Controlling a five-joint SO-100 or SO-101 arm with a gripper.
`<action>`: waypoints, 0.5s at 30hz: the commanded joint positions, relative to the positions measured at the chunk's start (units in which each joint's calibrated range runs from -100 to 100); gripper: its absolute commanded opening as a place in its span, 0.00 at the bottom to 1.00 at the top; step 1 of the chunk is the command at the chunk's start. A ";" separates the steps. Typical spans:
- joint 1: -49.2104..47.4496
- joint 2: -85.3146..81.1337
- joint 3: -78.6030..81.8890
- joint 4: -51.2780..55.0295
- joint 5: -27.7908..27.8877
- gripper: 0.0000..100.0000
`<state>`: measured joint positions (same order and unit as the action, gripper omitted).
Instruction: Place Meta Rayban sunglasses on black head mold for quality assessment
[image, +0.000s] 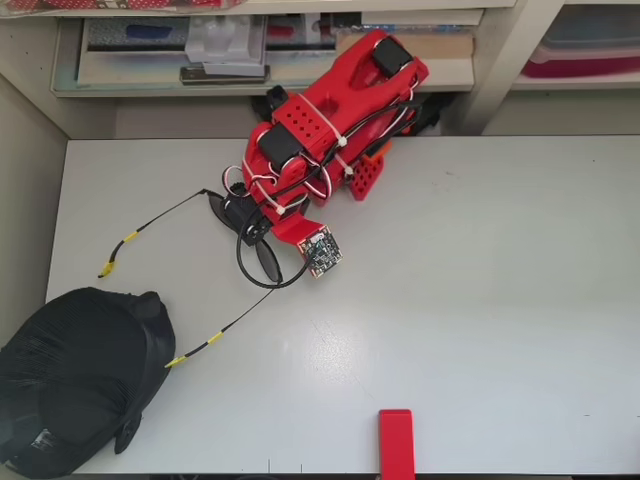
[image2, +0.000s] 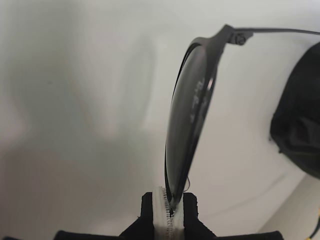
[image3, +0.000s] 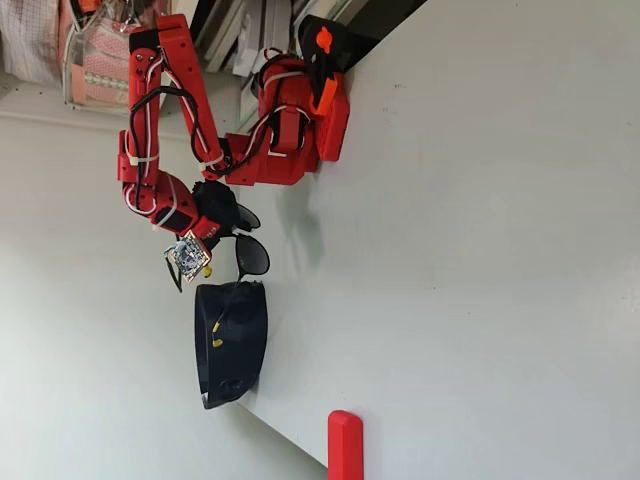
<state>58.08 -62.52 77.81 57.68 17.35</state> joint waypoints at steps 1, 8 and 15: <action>-0.34 -1.63 -0.28 -2.86 0.27 0.00; 0.10 -1.63 0.81 -3.81 0.53 0.00; 1.96 -1.63 0.72 -3.89 2.00 0.00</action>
<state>58.08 -62.52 79.97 55.23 18.63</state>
